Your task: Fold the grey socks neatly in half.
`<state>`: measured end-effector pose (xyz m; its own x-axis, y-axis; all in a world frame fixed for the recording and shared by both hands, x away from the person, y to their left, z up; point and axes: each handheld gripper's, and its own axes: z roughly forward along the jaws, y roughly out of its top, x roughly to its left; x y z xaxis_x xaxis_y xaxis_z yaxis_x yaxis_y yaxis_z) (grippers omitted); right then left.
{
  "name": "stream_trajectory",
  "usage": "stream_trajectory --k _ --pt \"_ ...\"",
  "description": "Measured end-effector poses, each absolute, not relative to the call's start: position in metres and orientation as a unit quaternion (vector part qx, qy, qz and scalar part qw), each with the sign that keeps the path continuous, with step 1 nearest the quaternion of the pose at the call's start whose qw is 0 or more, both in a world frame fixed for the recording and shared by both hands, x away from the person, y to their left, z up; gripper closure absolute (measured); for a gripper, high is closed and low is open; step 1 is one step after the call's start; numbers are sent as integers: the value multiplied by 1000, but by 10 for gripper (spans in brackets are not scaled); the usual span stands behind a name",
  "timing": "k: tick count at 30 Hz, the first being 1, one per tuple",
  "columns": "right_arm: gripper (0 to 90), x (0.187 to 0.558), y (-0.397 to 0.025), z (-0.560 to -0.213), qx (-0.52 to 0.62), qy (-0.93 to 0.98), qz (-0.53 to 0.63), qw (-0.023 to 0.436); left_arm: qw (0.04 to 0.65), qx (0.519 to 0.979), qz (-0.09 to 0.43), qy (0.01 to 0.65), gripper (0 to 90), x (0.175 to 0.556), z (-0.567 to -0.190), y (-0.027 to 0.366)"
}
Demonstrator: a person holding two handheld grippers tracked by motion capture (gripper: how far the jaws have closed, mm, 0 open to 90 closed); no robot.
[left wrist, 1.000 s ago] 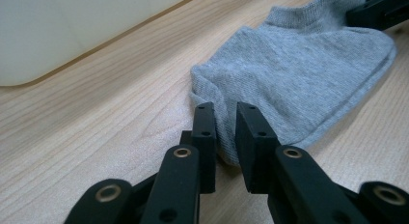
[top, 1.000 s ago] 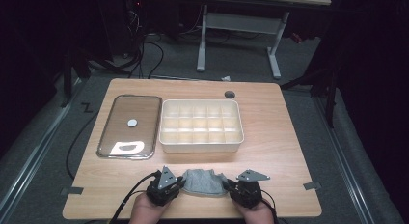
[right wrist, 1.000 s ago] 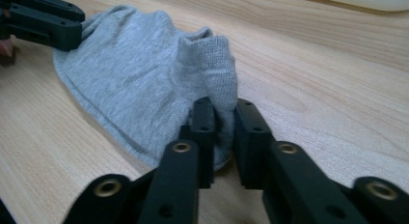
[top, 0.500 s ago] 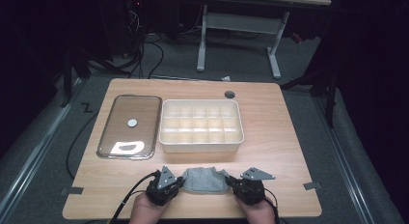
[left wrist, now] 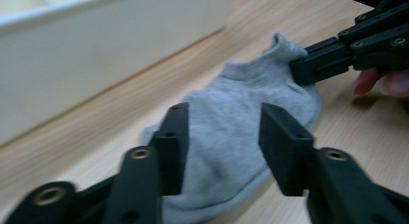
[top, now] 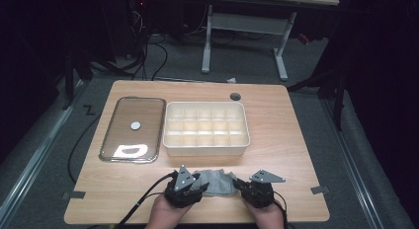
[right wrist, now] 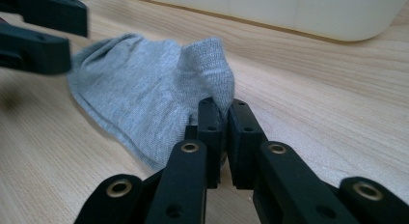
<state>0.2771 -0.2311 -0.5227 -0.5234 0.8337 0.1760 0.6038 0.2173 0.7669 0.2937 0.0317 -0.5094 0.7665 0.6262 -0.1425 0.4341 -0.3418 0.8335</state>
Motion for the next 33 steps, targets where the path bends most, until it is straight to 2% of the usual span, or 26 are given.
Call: stream_trajectory --k 2,5,10,20,33 --pt "860 277 -231 -522 467 768 416 139 474 813 91 326 561 295 -511 27" --pt "859 277 -231 -522 466 768 417 138 453 825 70 331 716 300 -517 10" --pt "859 277 -233 -522 470 762 424 131 432 832 91 336 799 303 -525 4" --pt "858 275 -236 -515 468 742 469 102 415 844 125 318 795 298 -532 -4" --pt "865 265 -222 -494 450 726 502 135 405 852 147 298 783 293 -531 -26"
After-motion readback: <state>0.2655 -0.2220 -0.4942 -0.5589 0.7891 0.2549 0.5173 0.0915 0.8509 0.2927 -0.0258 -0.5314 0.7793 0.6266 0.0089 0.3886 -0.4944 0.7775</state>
